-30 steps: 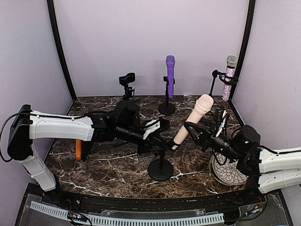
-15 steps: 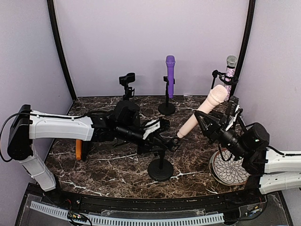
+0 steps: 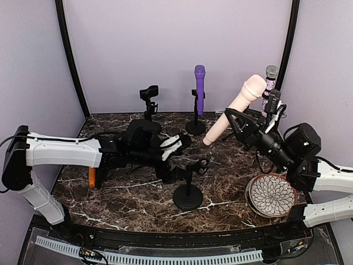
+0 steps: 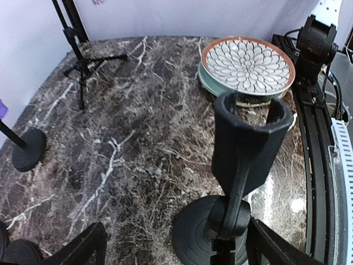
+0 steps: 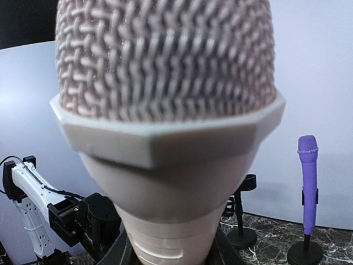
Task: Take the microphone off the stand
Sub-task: Pass from the right arm to the left
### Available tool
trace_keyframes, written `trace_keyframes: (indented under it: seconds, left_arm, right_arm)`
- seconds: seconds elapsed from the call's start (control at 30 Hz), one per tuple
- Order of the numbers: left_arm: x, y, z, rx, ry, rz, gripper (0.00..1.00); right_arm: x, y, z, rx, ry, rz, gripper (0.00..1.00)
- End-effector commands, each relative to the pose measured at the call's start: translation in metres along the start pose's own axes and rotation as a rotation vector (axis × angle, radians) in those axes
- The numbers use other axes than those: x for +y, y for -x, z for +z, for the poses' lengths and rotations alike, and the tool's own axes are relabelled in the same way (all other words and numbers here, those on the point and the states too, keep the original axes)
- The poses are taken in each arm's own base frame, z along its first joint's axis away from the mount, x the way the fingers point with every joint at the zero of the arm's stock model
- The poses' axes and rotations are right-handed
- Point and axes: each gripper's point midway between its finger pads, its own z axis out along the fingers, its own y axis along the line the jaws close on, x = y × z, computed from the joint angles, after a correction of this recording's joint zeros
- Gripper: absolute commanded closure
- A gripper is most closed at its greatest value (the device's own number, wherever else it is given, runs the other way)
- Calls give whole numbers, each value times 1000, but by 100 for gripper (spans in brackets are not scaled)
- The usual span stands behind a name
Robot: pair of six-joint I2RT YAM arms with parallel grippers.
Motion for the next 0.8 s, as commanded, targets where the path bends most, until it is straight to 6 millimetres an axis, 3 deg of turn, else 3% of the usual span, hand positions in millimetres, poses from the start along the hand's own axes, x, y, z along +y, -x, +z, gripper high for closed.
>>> trace_keyframes:
  seconds: [0.0, 0.2, 0.33, 0.47, 0.77]
  left_arm:
    - [18, 65, -57, -258, 131, -8, 9]
    - [22, 96, -116, -458, 203, -101, 3]
    - [20, 111, -135, -489, 144, -217, 1]
    - [13, 118, -135, -450, 64, -263, 1]
    - [-13, 127, -119, -410, -136, -257, 5]
  right_arm:
    - [14, 9, 22, 36, 60, -8, 100]
    - [30, -6, 48, 108, 139, 20, 100]
    - [47, -16, 63, 151, 235, 50, 100]
    - [65, -22, 72, 182, 331, 85, 100]
    - [73, -32, 79, 204, 386, 127, 100]
